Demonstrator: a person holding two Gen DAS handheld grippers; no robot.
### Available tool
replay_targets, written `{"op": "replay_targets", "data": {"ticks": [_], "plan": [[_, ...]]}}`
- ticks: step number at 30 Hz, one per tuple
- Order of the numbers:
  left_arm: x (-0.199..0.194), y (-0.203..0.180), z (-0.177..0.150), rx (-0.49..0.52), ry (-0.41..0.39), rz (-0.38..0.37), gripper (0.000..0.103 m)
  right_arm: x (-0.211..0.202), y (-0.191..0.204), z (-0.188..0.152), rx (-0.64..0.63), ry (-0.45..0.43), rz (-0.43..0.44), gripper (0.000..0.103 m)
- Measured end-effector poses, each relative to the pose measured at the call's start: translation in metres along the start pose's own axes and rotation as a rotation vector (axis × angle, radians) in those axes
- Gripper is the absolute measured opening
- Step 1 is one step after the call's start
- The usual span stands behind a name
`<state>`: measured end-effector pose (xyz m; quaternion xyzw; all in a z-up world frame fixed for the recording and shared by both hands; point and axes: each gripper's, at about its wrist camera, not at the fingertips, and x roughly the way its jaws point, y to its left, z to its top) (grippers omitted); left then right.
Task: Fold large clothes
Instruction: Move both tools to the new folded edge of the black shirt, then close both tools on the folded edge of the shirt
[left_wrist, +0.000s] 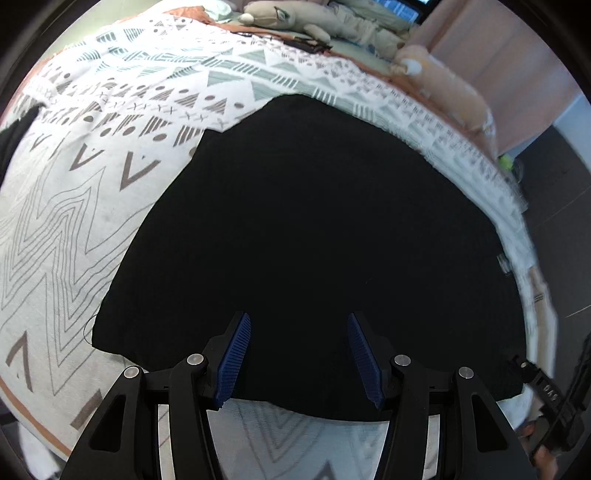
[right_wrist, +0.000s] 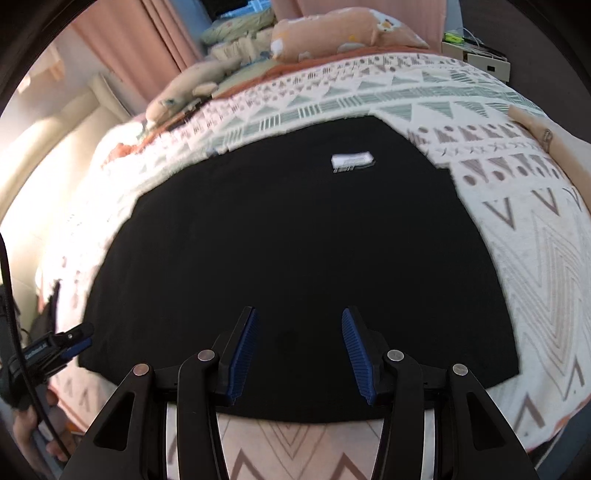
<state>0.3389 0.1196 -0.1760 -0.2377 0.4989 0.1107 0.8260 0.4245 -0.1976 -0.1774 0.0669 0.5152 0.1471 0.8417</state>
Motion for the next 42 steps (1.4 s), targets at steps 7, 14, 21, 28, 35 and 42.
{"op": "replay_targets", "data": {"ticks": [7, 14, 21, 28, 35, 42], "plan": [[0.011, 0.001, -0.022, 0.072, 0.02, 0.08, 0.056, 0.012, 0.006, -0.033, -0.084, 0.045, -0.08, 0.049], [-0.013, 0.02, -0.024, -0.004, 0.003, -0.017, 0.056, -0.015, 0.0, -0.044, -0.06, 0.046, -0.067, 0.049], [-0.043, 0.08, -0.026, -0.168, -0.043, -0.093, 0.056, -0.041, 0.016, -0.051, -0.063, 0.014, 0.041, 0.049], [-0.048, 0.13, -0.028, -0.304, -0.042, -0.157, 0.056, -0.036, 0.06, -0.055, -0.112, 0.028, 0.131, 0.048], [-0.031, 0.143, -0.026, -0.369, 0.011, -0.265, 0.056, -0.025, 0.094, -0.05, -0.155, 0.042, 0.178, 0.044], [-0.015, 0.137, -0.01, -0.364, 0.002, -0.322, 0.056, -0.015, 0.101, -0.051, -0.147, 0.11, 0.198, 0.032]]}}
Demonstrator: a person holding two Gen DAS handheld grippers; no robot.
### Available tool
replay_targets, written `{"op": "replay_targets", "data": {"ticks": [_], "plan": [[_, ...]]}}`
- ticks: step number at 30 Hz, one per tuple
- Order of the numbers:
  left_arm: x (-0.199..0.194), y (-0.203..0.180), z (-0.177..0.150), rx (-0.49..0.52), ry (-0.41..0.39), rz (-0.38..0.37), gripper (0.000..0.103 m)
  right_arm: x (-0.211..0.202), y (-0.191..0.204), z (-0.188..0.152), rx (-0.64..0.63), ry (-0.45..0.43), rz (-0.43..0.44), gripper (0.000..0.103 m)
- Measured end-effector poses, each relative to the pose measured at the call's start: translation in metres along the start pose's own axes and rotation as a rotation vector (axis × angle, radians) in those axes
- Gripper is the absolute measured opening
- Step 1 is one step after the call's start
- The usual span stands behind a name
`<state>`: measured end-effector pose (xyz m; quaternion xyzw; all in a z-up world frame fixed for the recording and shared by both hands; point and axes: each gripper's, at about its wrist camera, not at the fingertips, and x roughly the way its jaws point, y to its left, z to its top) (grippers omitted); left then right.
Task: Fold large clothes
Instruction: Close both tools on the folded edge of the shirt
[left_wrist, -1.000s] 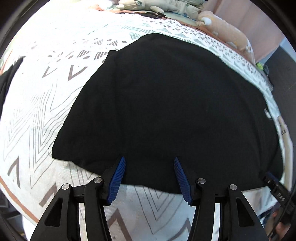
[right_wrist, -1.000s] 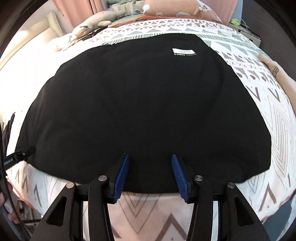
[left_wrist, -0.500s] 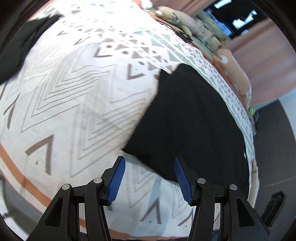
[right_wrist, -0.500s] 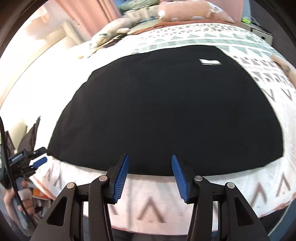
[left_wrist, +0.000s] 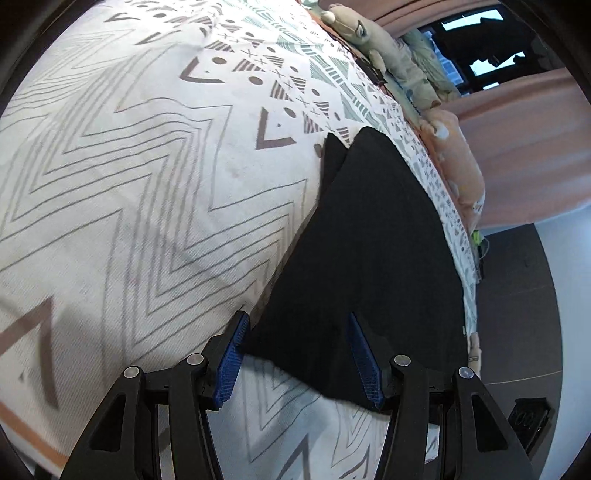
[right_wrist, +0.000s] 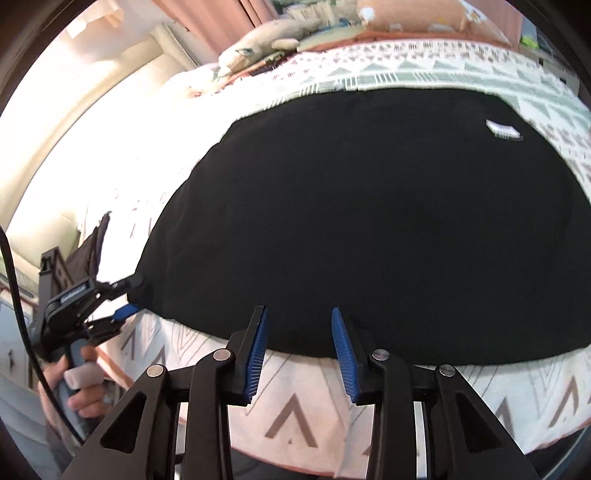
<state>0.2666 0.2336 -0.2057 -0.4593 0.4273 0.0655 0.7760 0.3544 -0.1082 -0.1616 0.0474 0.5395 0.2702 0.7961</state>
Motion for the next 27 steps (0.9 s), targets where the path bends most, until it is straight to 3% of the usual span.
{"op": "replay_targets", "data": {"ticks": [4, 9, 12, 22, 27], "plan": [[0.003, 0.001, 0.004, -0.023, -0.002, -0.054, 0.054, 0.012, 0.002, 0.004, -0.021, 0.022, -0.049, 0.028], [0.002, 0.009, -0.001, -0.047, 0.005, -0.093, 0.037, 0.031, -0.008, 0.01, -0.012, 0.042, -0.09, 0.022], [0.003, 0.009, 0.001, -0.061, 0.016, -0.094, 0.033, 0.041, -0.006, 0.021, -0.033, 0.037, -0.133, 0.022], [0.005, 0.0, 0.0, -0.056, -0.003, -0.029, 0.032, 0.062, -0.014, 0.077, -0.032, -0.009, -0.262, 0.022], [0.007, 0.0, 0.0, -0.061, -0.008, -0.015, 0.032, 0.077, -0.021, 0.104, -0.017, -0.018, -0.281, 0.022]]}}
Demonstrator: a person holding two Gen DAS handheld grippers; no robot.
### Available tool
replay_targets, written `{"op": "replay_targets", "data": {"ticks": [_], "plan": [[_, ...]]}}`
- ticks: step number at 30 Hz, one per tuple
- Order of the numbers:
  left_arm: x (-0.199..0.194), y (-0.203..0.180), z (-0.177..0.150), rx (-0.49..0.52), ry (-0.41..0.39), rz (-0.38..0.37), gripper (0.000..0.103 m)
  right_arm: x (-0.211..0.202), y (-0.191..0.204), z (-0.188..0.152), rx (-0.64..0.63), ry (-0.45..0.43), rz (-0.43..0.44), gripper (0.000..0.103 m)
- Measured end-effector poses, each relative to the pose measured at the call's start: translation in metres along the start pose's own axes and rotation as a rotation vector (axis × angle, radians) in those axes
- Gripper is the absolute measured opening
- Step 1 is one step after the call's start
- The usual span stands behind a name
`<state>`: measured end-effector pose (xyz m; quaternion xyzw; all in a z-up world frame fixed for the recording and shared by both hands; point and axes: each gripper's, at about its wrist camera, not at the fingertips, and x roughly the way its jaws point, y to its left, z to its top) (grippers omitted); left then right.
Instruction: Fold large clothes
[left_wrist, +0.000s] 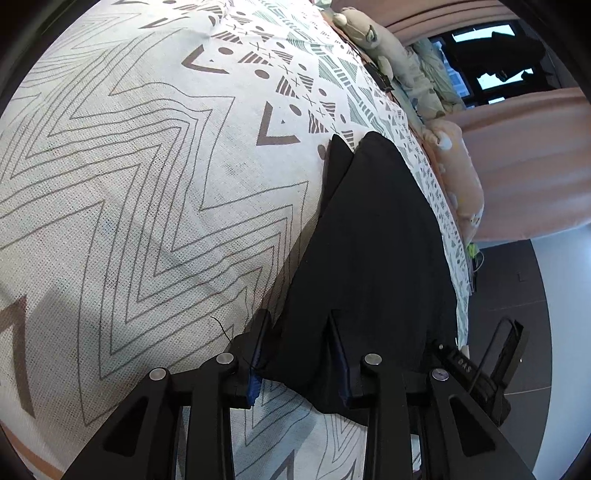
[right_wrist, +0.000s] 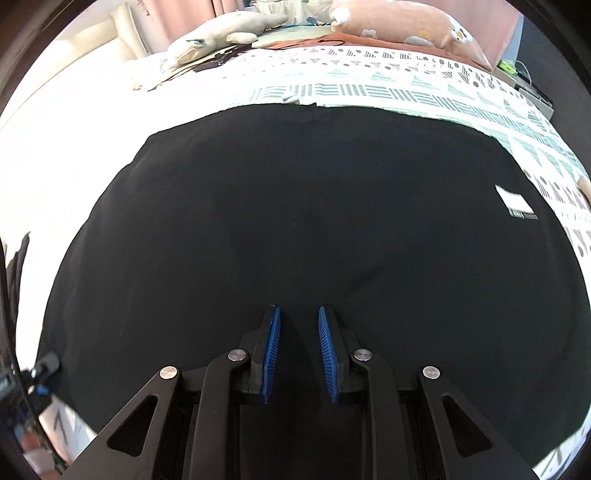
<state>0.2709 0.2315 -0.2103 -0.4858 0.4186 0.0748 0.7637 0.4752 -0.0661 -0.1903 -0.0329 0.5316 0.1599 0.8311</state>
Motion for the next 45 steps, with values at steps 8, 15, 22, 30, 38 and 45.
{"op": "replay_targets", "data": {"ticks": [8, 15, 22, 30, 38, 45], "plan": [[0.0, 0.002, -0.001, -0.018, 0.019, -0.014, 0.031, 0.009, -0.006, 0.022, 0.036, -0.011, -0.007, 0.022], [-0.016, -0.009, -0.002, 0.003, 0.003, -0.042, 0.018, -0.021, -0.011, -0.008, 0.006, -0.005, 0.079, 0.022], [-0.041, -0.042, -0.002, 0.053, -0.033, -0.102, 0.014, -0.063, -0.032, -0.043, 0.033, -0.038, 0.179, 0.024], [-0.063, -0.091, -0.009, 0.125, -0.059, -0.168, 0.013, -0.073, -0.041, -0.063, 0.072, -0.024, 0.291, 0.024], [-0.073, -0.15, -0.023, 0.216, -0.058, -0.206, 0.012, -0.04, -0.037, -0.089, 0.079, 0.046, 0.379, 0.024], [-0.071, -0.195, -0.042, 0.303, -0.054, -0.206, 0.012, -0.043, -0.042, -0.098, 0.078, 0.058, 0.435, 0.024]]}}
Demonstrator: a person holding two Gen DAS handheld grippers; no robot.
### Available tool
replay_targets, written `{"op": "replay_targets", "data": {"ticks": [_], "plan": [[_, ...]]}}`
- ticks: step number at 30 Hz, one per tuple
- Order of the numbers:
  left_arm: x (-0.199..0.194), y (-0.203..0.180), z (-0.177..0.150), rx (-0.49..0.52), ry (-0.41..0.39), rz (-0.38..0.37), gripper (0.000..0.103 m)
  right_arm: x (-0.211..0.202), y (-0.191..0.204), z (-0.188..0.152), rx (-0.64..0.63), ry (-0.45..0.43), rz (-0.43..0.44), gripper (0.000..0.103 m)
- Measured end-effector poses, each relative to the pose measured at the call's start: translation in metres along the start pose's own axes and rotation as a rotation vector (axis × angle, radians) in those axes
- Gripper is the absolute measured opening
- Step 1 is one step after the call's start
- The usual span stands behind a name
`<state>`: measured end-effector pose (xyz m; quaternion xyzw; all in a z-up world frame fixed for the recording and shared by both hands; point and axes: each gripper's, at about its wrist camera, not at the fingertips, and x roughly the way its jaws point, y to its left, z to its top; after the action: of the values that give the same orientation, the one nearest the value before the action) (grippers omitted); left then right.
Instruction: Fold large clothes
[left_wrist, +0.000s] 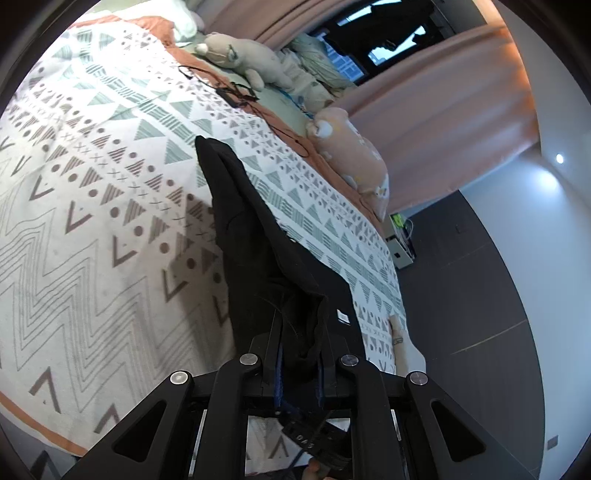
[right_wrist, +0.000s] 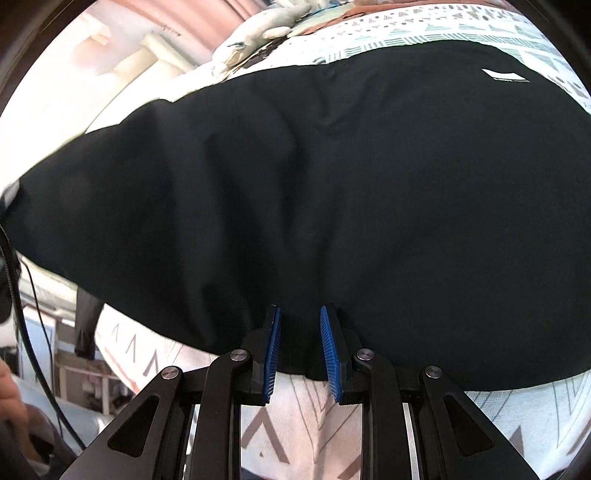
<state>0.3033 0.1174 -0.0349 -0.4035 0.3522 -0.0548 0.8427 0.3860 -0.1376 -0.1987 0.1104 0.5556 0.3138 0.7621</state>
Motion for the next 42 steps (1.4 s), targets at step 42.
{"op": "replay_targets", "data": {"ticks": [42], "plan": [[0.191, -0.139, -0.125, 0.28, 0.465, -0.103, 0.052, -0.226, -0.185, -0.06, 0.389, -0.383, -0.078, 0.055]]}}
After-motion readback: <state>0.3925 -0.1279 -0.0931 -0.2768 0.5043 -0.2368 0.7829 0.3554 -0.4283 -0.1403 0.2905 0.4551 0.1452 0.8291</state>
